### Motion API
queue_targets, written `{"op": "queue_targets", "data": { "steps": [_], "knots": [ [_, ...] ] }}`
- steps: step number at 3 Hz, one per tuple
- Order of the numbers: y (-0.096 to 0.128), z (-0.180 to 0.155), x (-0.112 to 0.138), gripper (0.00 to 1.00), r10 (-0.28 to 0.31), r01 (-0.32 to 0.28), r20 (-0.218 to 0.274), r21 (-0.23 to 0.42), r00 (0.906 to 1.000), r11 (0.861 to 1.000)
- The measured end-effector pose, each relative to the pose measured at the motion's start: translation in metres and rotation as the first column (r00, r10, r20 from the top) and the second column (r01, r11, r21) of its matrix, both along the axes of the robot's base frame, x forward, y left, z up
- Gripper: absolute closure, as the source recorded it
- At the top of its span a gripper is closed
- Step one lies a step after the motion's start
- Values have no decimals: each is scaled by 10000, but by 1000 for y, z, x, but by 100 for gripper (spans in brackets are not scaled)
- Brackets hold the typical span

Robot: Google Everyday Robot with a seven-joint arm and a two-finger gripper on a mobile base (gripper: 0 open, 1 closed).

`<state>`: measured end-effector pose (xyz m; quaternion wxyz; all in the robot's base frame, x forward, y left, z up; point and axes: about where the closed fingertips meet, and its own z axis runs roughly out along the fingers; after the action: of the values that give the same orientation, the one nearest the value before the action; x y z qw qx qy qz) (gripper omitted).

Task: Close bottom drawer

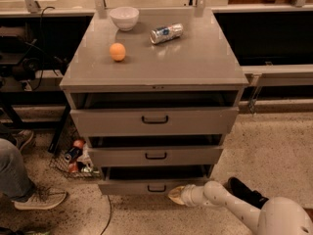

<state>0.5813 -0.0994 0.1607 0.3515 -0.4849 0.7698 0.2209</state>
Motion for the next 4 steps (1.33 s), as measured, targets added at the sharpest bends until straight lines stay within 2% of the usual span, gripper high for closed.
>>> {"op": "queue_targets", "data": {
  "steps": [1,2,3,4],
  "knots": [
    [2,8,29,100,0,-6,701,76,9975,10000],
    [-5,17,53,100,-186,180,1323,53,9910,9998],
    [-14,23,66,100,-405,411,1726,0,9842,9992],
    [-48,28,55,100,-999,1084,1783,-383,9789,9934]
  ]
}}
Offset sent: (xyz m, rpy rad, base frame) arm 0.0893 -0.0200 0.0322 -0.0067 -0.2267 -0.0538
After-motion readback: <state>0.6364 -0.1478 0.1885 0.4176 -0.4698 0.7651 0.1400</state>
